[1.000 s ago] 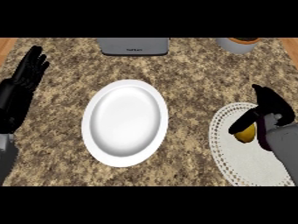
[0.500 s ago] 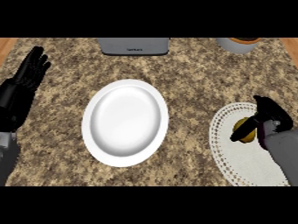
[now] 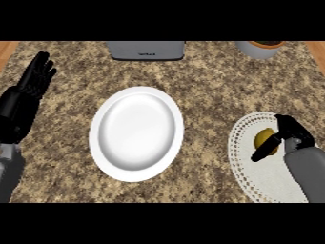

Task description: Pick the lemon from the placemat and place it in the plate

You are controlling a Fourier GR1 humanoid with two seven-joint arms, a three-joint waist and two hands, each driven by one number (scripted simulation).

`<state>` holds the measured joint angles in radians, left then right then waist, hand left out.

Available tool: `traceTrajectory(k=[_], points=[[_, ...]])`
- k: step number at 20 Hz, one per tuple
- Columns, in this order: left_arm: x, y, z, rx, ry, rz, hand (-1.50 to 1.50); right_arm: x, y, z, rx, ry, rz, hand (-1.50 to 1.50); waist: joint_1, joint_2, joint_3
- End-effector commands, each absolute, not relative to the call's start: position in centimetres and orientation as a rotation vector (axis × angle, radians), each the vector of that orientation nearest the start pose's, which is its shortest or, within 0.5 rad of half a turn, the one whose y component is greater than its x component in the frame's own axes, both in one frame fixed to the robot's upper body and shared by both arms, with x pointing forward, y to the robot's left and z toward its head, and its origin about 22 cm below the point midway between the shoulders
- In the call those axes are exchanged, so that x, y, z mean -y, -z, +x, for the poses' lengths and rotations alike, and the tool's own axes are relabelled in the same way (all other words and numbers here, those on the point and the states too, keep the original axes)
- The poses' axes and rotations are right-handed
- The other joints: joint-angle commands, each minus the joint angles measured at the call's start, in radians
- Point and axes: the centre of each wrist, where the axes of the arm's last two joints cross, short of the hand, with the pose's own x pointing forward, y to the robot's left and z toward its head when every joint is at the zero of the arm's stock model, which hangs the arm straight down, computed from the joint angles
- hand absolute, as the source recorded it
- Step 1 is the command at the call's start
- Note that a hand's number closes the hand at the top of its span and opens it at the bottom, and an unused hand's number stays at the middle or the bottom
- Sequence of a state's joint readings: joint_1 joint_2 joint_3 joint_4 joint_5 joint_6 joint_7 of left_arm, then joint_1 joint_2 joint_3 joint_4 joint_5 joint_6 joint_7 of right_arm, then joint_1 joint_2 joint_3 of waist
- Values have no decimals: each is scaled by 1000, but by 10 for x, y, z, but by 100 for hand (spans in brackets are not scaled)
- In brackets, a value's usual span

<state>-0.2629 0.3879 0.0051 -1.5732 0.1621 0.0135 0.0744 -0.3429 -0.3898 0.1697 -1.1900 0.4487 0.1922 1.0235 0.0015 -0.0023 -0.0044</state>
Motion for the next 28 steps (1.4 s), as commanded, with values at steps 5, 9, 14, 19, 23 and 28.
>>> traceTrajectory(k=[5, 9, 14, 19, 23, 28], points=[[-283, -110, 292, 1751, 229, 124, 0, 277, 22, 316, 456, -580, -868, 150, 8, 4, 5], [-272, -115, 290, 1744, 245, 140, 0, 274, 5, 330, 474, -626, -1022, 150, 6, 2, 5], [-296, -102, 284, 1746, 232, 130, 0, 289, -2, 326, 622, -731, -1165, 150, 10, 2, 5], [-284, -105, 294, 1751, 218, 148, 0, 305, -19, 304, 961, -1174, -1106, 150, -12, 1, 6], [-281, -103, 301, 1742, 213, 155, 0, 320, -35, 286, 1168, -1203, -1106, 150, -26, -2, 4], [-298, -104, 291, 1733, 208, 170, 0, 297, -84, 273, 1477, -1136, -955, 150, -33, -10, 3]])
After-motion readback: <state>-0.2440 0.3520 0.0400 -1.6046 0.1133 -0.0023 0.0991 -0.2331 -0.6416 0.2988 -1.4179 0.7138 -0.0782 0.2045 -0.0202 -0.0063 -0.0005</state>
